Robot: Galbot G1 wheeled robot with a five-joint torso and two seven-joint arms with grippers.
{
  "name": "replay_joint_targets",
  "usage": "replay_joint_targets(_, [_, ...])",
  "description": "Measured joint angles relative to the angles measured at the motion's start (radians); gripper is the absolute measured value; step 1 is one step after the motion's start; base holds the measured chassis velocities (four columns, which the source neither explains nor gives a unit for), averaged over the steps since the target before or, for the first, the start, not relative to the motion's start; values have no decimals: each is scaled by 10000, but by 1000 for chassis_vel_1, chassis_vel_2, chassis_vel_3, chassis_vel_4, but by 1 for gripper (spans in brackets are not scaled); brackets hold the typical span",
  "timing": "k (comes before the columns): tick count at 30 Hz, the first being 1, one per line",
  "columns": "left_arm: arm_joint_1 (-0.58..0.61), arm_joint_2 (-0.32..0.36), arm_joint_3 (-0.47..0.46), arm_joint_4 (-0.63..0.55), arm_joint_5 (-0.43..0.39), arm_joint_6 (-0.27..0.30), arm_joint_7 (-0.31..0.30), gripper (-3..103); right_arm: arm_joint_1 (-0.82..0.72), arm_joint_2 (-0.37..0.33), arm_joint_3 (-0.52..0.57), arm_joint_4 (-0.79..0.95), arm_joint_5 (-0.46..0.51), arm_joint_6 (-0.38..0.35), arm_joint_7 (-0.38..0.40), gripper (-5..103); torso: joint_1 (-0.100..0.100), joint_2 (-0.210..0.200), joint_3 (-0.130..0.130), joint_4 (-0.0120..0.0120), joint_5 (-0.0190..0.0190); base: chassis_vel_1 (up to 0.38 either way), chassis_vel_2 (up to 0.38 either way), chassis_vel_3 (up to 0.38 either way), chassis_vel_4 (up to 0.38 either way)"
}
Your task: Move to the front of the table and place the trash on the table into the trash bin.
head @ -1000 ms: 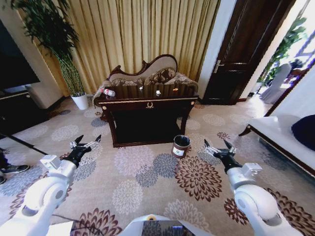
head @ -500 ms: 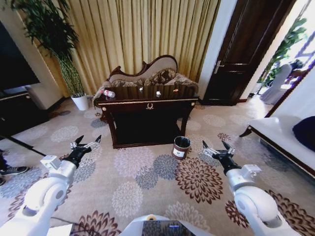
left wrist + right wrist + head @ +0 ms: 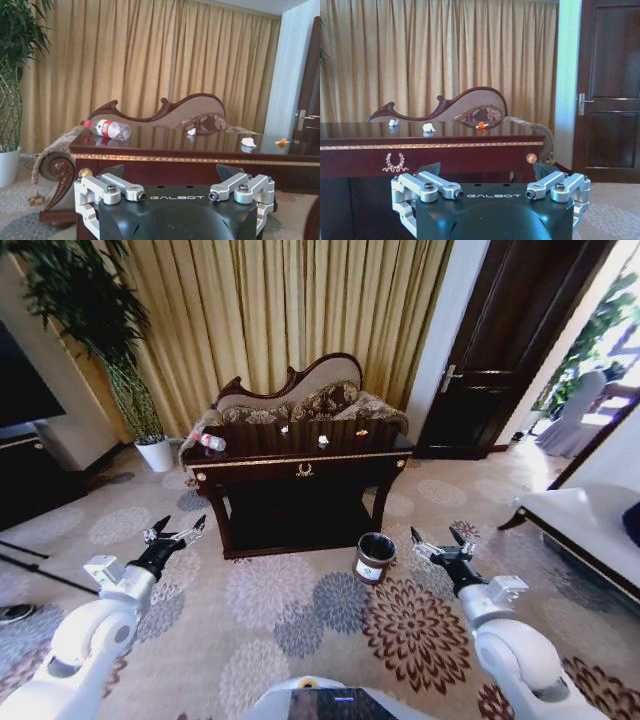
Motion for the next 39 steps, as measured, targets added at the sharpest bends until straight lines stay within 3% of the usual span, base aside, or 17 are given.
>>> replay_joint_targets(11, [33,-29,-11,20,1,0,32,100,56,52,-276,-41,-131,2,-12,100,-2,0,0,0,12,-325,326,329,-325])
replay_joint_targets(15, [60,-65,-11,15,14,8,33,100,43,87,-300,-60,-186,18,-56,100,0,0,0,1,-10,-330,300,334,-309])
replay_joint_targets(18, [99,-92,-13,-53,24,8,33,100,20,111,-310,-77,-250,63,-96,100,-3,1,-1,3,15,-313,383,320,-372])
replay_joint_targets(20, [124,-116,-28,-124,24,12,12,100,29,114,-352,-75,-282,160,-121,100,0,0,1,1,-10,-300,305,312,-344])
replay_joint_targets(24, [117,-129,-120,-272,-2,12,-3,100,121,99,-413,-10,-234,224,-109,100,3,-2,2,3,-1,-255,276,278,-268])
replay_joint_targets(35, [29,118,-353,-416,-140,12,-126,100,856,-212,-755,179,233,-135,169,100,-7,1,-2,-2,4,-42,38,35,-48])
replay_joint_targets(37, [29,202,-410,-437,-157,19,-217,100,1479,-639,-1100,-32,552,-324,398,100,-15,9,-7,4,0,61,-65,-50,61])
replay_joint_targets(39, [192,285,-583,-413,-203,21,-275,100,2340,-1557,-1633,-800,731,-478,642,100,-14,8,-4,1,2,19,-12,-35,2])
